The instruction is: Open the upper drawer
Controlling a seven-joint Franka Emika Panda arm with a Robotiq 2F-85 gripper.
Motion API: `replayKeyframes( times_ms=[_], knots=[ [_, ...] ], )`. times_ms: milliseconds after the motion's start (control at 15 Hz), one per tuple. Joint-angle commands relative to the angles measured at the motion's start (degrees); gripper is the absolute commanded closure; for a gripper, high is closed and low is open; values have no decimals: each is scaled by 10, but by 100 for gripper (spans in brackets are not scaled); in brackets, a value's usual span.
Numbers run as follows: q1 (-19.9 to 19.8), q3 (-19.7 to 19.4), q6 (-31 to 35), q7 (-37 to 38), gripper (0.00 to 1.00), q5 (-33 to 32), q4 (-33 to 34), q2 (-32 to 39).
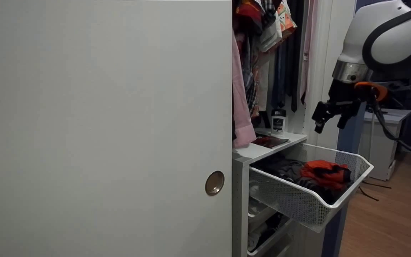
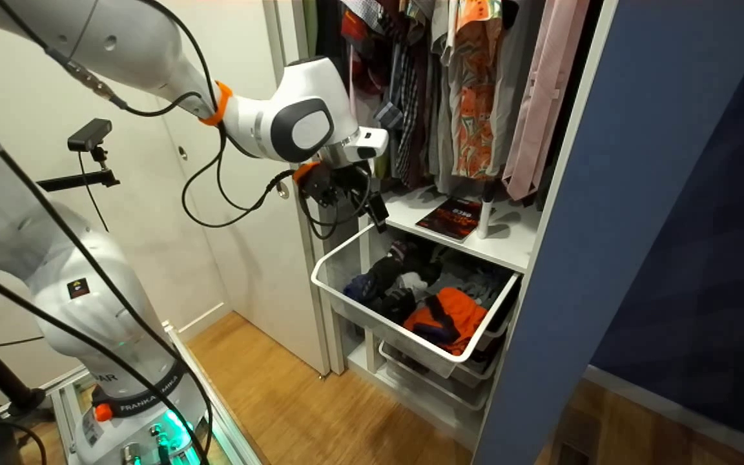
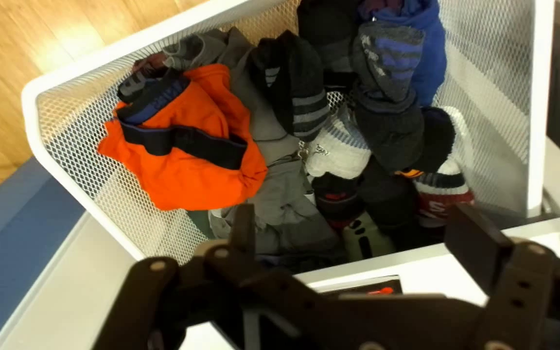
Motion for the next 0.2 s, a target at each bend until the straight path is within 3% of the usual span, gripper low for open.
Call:
replayKeyframes(
  times_ms=[0, 133],
  knots=[
    [-22, 22, 8, -35, 0, 23, -13, -15],
    [-21, 21, 12, -55, 0, 28, -29, -34]
  ],
)
